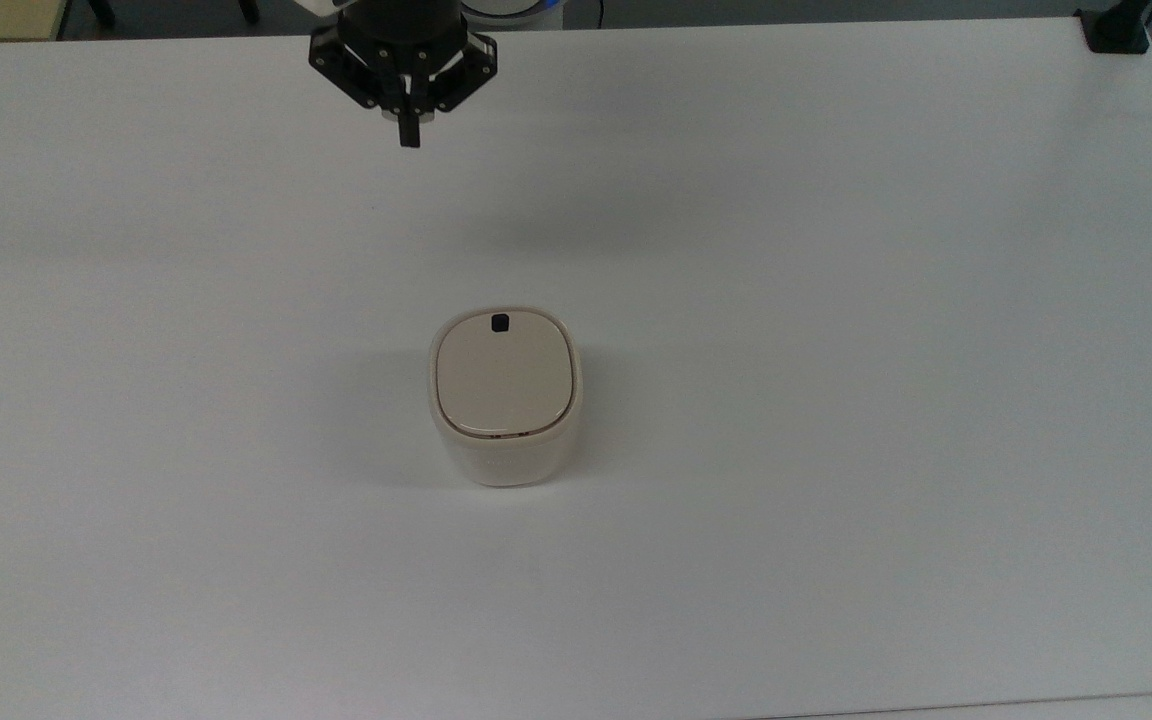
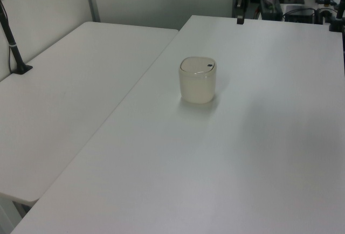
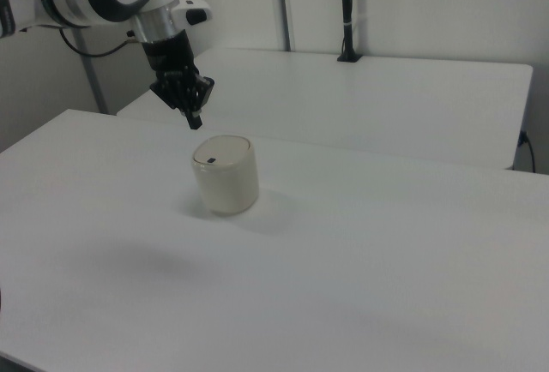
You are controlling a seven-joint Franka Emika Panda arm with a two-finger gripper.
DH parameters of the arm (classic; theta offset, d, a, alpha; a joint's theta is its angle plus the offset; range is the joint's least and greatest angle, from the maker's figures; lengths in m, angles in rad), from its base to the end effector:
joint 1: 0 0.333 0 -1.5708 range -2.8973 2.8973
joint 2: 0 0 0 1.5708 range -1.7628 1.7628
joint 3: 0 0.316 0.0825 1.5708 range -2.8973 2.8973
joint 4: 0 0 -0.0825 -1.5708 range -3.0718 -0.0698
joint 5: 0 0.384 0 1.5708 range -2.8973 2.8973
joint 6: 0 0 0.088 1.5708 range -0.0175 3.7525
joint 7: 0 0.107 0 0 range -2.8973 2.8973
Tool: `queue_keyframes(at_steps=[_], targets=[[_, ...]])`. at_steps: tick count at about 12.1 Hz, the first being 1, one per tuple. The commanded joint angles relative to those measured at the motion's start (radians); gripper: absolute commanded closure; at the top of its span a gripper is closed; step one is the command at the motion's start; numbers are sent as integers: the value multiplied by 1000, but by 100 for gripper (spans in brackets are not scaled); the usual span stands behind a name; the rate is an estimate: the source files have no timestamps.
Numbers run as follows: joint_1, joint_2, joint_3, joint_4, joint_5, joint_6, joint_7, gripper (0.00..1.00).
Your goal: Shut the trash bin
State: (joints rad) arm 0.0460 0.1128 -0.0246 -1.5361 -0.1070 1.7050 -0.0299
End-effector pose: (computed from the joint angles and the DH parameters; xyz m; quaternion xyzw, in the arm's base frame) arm 0.6008 0.0036 0.5887 0.9976 0.0314 0.0278 0.0547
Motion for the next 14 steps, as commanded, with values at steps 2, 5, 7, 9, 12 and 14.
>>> queue_keyframes(at_steps=[2,5,7,9,12,14], targets=[[-26,-120,-3,-98,23,-47,-18,100],[-37,-131,-5,-95,24,-84,-18,75],[-38,-130,-5,-91,23,-84,-18,45],[-37,-128,-6,-91,23,-84,-16,12],[-38,-128,-6,-91,23,-78,-13,0],[-38,-127,-6,-91,23,-74,-8,0]])
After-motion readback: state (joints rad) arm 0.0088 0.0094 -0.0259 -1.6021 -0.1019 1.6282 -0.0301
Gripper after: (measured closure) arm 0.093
